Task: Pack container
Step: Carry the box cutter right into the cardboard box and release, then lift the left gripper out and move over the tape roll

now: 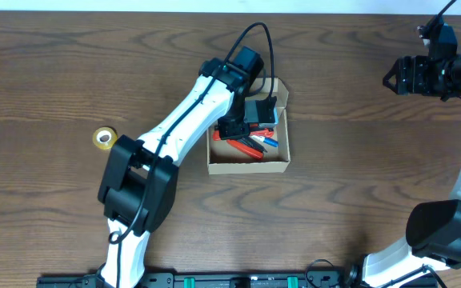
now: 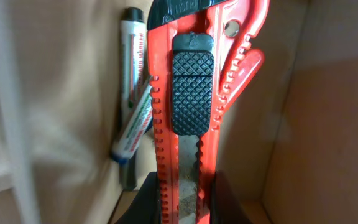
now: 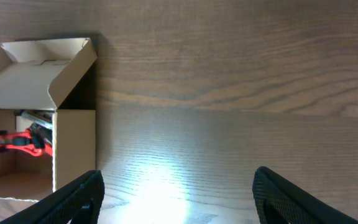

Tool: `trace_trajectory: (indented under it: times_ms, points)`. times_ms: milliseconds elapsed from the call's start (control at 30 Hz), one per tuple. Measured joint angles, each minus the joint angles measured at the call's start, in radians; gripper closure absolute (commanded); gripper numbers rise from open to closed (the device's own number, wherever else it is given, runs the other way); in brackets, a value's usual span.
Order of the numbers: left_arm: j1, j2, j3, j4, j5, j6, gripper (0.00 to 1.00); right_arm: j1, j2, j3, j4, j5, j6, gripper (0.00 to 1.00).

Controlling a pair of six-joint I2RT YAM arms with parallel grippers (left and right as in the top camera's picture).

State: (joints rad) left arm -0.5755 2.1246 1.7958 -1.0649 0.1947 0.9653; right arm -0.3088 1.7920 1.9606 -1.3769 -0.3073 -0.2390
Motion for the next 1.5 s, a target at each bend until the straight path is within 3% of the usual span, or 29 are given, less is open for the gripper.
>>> trace_trajectory:
  times_ms: [133, 200, 300, 367, 467, 533, 700, 800, 1000, 1100, 1233, 1500]
  points:
    - [-0.004, 0.040, 0.000, 0.000, 0.004, -0.008, 0.92, 0.000, 0.000, 0.000, 0.000, 0.000, 0.000, 0.24]
    - [-0.005, 0.060, 0.000, 0.000, 0.005, -0.024, 0.80, 0.000, 0.000, 0.000, 0.000, 0.000, 0.000, 0.24]
    - [-0.005, 0.079, 0.000, 0.000, 0.007, -0.049, 0.76, 0.000, 0.000, 0.000, 0.000, 0.000, 0.000, 0.24]
    - [-0.005, 0.082, 0.000, 0.000, 0.008, -0.065, 0.56, 0.000, 0.000, 0.000, 0.000, 0.000, 0.000, 0.24]
    - [-0.005, 0.082, 0.000, -0.005, 0.007, -0.091, 0.56, 0.000, 0.000, 0.000, 0.000, 0.000, 0.000, 0.24]
    - [-0.005, 0.082, 0.000, -0.018, 0.008, -0.097, 0.44, 0.000, 0.000, 0.000, 0.000, 0.000, 0.000, 0.24]
    - [-0.005, 0.082, 0.000, -0.044, -0.008, -0.109, 0.36, 0.000, 0.000, 0.000, 0.000, 0.000, 0.000, 0.24]
    - [-0.005, 0.072, 0.000, -0.046, -0.016, -0.117, 0.22, 0.000, 0.000, 0.000, 0.000, 0.000, 0.000, 0.24]
    - [-0.004, -0.052, 0.000, -0.057, -0.049, -0.131, 0.20, 0.000, 0.000, 0.000, 0.000, 0.000, 0.000, 0.24]
    - [0.000, -0.155, 0.000, -0.076, -0.067, -0.161, 0.08, 0.000, 0.000, 0.000, 0.000, 0.000, 0.000, 0.24]
    - [0.037, -0.289, 0.002, -0.125, -0.127, -0.256, 0.05, 0.000, 0.000, 0.000, -0.005, 0.000, 0.000, 0.24]
    - [0.282, -0.390, 0.002, -0.193, -0.222, -0.455, 0.05, 0.000, 0.000, 0.000, -0.011, 0.001, -0.002, 0.24]
